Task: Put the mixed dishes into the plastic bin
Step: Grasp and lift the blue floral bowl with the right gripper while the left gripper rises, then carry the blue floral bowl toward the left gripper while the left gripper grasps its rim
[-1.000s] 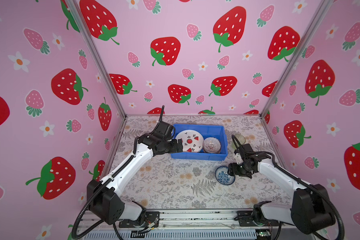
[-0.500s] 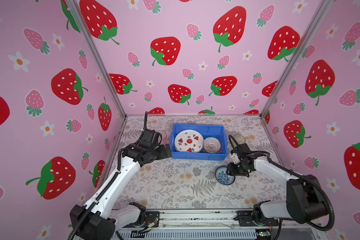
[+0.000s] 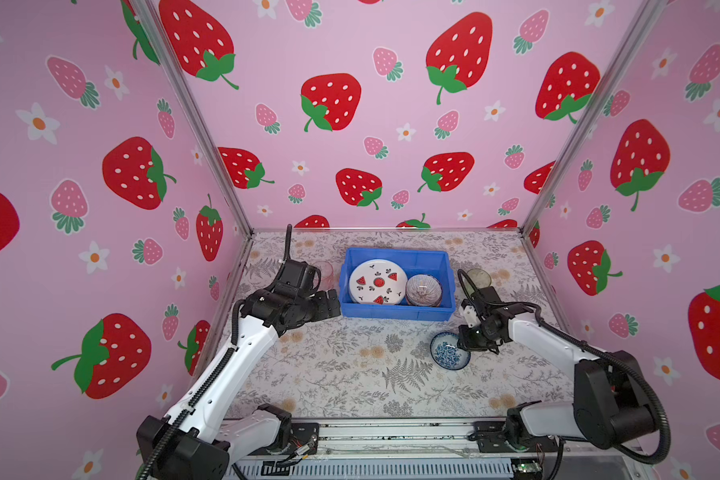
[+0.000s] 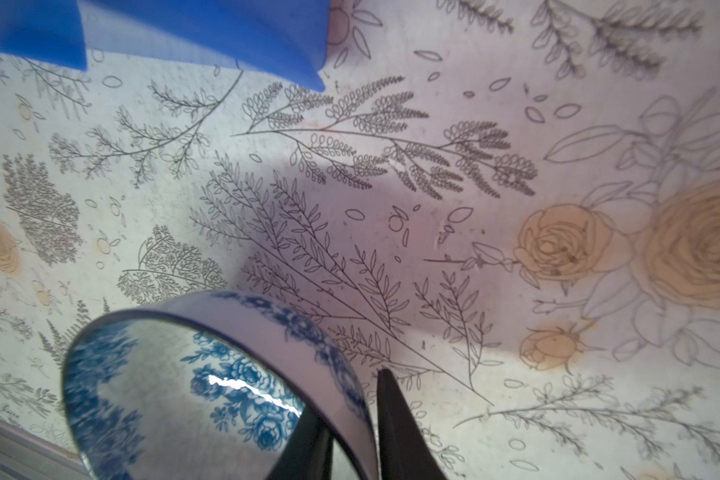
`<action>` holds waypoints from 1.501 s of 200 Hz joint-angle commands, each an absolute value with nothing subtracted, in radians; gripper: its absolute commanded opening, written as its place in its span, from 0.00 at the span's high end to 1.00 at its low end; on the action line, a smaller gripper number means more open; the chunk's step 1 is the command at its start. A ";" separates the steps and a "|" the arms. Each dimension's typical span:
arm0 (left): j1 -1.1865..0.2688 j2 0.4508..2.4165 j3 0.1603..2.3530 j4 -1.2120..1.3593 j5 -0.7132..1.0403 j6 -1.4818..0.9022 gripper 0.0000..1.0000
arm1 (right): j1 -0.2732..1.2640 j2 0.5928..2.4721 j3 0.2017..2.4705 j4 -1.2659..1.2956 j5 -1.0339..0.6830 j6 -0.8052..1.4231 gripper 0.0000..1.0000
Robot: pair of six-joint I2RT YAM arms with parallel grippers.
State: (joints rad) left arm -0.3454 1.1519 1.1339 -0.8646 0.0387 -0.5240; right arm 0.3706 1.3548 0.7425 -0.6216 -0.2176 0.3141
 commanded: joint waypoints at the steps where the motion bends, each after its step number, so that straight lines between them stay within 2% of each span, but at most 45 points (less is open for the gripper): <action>1: -0.340 1.167 1.150 -0.872 0.048 -0.525 0.01 | 0.367 1.311 0.726 -0.648 -0.207 0.314 0.83; 42: -0.351 1.211 1.159 -0.815 0.090 -0.552 0.01 | 0.367 1.261 0.732 -0.691 -0.185 0.328 0.91; 90: -0.447 1.339 1.256 -0.798 0.060 -0.546 0.02 | 0.367 1.164 0.737 -0.752 -0.173 0.359 0.95; 169: -0.701 1.666 1.513 -0.754 0.107 -0.545 0.03 | 0.368 1.029 0.756 -0.832 -0.147 0.426 0.95; 250: -0.854 1.944 1.825 -0.798 0.237 -0.520 0.06 | 0.366 0.979 0.814 -0.873 -0.107 0.457 0.95; 283: -0.890 2.023 1.909 -0.827 0.268 -0.509 0.10 | 0.367 0.978 0.826 -0.877 -0.096 0.462 0.95; 300: -0.902 2.052 1.935 -0.831 0.287 -0.506 0.15 | 0.367 0.975 0.829 -0.876 -0.092 0.470 0.95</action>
